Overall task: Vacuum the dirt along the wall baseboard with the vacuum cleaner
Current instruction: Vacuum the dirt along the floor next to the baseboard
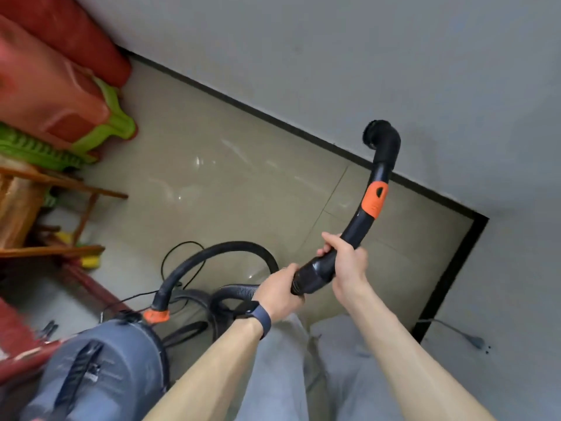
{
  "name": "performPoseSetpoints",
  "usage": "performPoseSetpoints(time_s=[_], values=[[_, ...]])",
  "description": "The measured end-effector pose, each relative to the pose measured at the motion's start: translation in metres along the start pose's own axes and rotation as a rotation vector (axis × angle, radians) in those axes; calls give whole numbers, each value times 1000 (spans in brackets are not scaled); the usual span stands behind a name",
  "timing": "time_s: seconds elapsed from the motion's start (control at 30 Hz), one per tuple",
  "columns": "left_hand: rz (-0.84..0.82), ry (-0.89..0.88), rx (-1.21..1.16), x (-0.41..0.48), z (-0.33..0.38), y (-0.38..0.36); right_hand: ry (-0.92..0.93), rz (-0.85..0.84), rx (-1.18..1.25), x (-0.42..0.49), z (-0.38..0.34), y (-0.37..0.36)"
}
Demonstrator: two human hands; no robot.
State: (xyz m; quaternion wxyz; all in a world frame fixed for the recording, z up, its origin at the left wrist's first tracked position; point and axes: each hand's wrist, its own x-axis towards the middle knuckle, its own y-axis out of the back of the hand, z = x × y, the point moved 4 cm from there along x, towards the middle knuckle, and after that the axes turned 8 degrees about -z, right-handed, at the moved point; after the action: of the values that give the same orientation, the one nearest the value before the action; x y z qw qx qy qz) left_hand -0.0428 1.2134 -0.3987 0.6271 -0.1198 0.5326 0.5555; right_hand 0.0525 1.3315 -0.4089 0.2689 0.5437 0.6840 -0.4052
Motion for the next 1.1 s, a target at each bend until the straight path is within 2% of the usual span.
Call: performPoseSetpoints(time_s=[0.13, 0.33, 0.5, 0.6, 0.73, 0.87, 0.93, 1.1], values=[[12, -44, 42, -15, -7, 5, 97, -64, -30, -25, -10, -14], [6, -97, 98, -30, -32, 16, 127, -60, 117, -52, -4, -23], [-119, -206, 242, -48, -57, 15, 236, 143, 66, -91, 8, -16], [-177, -292, 360, -71, -66, 1, 344, 255, 41, -147, 8, 0], [-297, -481, 625, -106, -30, -13, 445, 374, 57, -245, 11, 25], [-401, -598, 918, -134, 17, -32, 512, 284, 331, -334, 21, 59], [-433, -623, 1003, -145, 32, -44, 542, 275, 420, -371, 30, 82], [-613, -671, 1097, -173, 50, -93, 553, 399, 428, -426, 63, 132]])
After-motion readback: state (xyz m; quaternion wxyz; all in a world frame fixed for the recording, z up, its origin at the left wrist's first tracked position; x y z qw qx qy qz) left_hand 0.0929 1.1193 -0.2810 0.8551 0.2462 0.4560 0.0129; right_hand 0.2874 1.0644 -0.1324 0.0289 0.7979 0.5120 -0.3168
